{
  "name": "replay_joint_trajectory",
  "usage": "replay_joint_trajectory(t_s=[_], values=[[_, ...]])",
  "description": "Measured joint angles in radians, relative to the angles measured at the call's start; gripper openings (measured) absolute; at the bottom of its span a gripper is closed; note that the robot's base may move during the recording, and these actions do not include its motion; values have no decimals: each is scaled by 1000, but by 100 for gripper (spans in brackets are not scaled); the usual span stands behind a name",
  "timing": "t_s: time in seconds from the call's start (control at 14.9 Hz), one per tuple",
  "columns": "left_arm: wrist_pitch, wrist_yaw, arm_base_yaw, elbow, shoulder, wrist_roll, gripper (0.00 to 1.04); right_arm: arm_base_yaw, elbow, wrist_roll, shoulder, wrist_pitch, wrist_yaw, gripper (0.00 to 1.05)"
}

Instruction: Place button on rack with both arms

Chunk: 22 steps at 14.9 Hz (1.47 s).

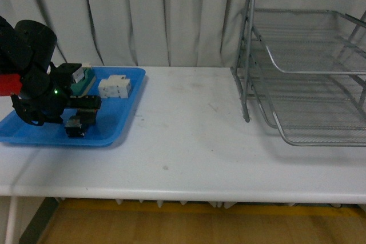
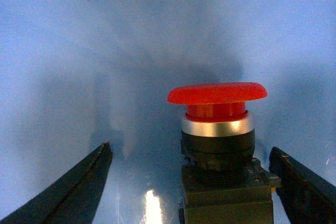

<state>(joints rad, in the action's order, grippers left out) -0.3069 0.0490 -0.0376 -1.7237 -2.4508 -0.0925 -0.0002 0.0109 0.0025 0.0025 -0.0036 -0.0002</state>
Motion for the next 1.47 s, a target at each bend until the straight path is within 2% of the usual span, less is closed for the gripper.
replay_joint_trajectory(t_s=[0.07, 0.27, 0.33, 0.4, 0.54, 0.67, 0.8, 0.94, 1.0, 1.07, 1.47], values=[[-1, 4, 0, 0, 0, 6, 76, 0, 0, 0, 0, 0, 0, 98], [10, 8, 0, 6, 3, 10, 47, 0, 0, 0, 0, 0, 0, 98], [22, 8, 0, 34, 23, 10, 40, 0, 0, 0, 0, 0, 0, 98], [14, 14, 1, 69, 53, 13, 37, 0, 0, 0, 0, 0, 0, 98], [55, 31, 7, 229, 254, 17, 37, 0, 0, 0, 0, 0, 0, 98], [122, 43, 25, 475, 611, 18, 37, 0, 0, 0, 0, 0, 0, 98], [22, 52, 35, 784, 998, 62, 37, 0, 0, 0, 0, 0, 0, 98], [-137, -38, 41, 1018, 1389, 109, 37, 0, 0, 0, 0, 0, 0, 98], [-193, -60, 67, 1076, 1524, 133, 37, 0, 0, 0, 0, 0, 0, 98], [-185, -56, 77, 1083, 1569, 142, 37, 0, 0, 0, 0, 0, 0, 98], [-179, -67, 71, 1074, 1555, 152, 36, 0, 0, 0, 1, 0, 0, 98]])
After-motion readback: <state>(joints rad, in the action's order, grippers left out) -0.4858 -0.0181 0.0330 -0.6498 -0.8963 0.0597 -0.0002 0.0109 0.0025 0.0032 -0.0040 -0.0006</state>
